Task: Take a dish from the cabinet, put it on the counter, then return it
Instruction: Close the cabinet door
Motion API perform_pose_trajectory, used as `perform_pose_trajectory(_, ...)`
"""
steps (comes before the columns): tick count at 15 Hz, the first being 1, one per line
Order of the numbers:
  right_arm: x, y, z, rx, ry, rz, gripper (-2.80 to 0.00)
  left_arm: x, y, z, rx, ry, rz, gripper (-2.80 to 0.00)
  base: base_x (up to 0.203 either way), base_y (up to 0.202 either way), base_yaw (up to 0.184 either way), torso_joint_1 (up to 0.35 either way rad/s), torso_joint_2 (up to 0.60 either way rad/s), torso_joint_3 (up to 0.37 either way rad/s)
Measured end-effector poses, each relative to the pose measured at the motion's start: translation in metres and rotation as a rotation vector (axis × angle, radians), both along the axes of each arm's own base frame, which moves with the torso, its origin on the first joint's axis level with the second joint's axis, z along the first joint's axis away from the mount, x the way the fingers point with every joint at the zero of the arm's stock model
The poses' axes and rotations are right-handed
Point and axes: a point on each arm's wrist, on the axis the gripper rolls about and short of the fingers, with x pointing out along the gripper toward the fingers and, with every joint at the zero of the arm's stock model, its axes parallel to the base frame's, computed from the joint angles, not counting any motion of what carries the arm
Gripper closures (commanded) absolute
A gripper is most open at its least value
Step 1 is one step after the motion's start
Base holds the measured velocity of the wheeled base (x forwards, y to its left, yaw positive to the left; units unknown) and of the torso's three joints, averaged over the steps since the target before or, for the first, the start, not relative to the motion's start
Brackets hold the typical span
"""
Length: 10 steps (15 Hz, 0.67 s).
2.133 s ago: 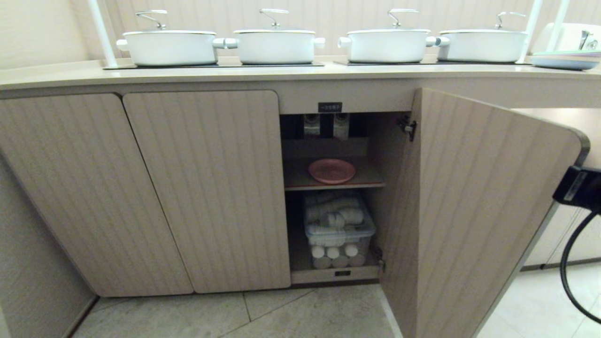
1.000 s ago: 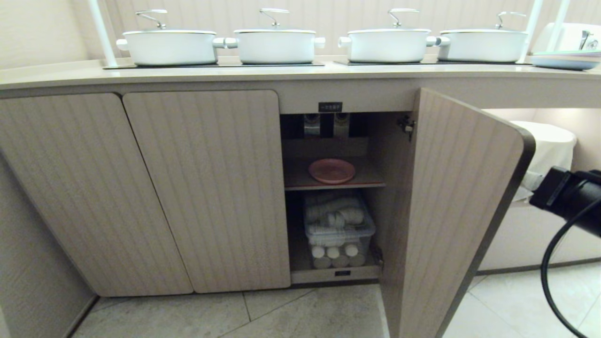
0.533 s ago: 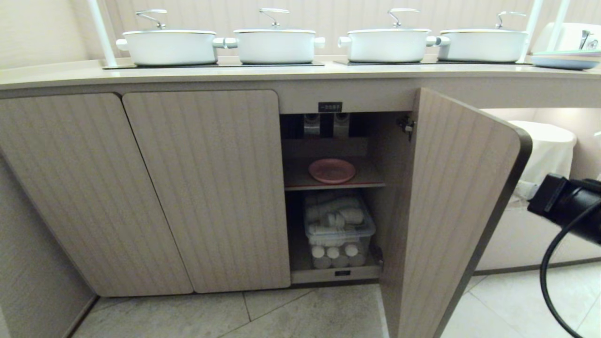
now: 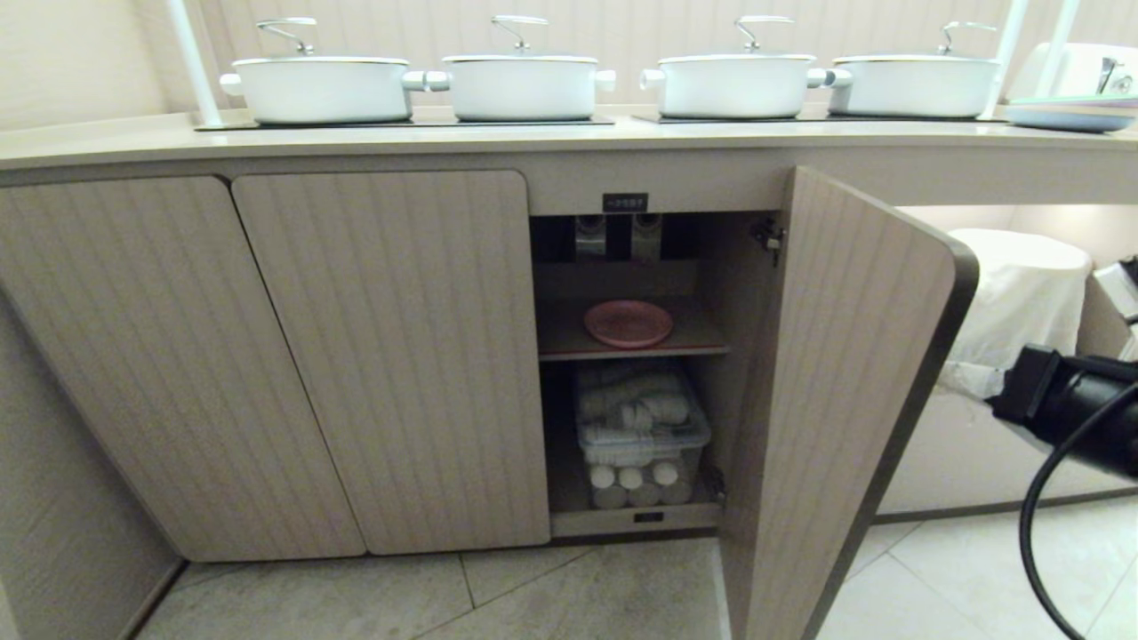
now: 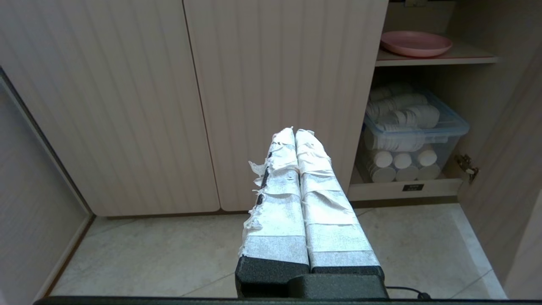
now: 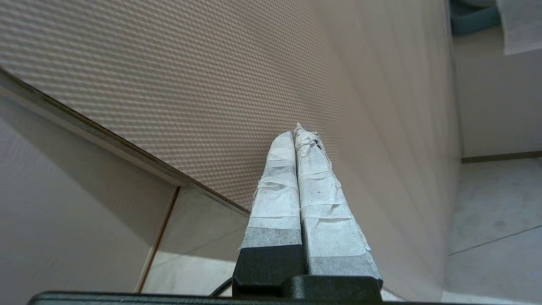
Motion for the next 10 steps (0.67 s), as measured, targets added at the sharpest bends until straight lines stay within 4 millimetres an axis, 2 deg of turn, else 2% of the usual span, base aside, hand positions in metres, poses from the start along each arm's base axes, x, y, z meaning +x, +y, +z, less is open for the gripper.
perform_pose_trajectory(5,0.009,0.001,0.006,0.002,0.051,-0.002,0.0,0.0,0.0,0.0,0.0,0.0,-0.001,0.0,0.0,0.0,0.0,0.0,0.0,0.0)
perform_pose_trajectory(10,0.029,0.003,0.013,0.02,0.095,-0.018,0.0,0.0,0.0,0.0,0.0,0.0,0.0,0.0,0.0,0.0,0.0,0.0,0.0,0.0)
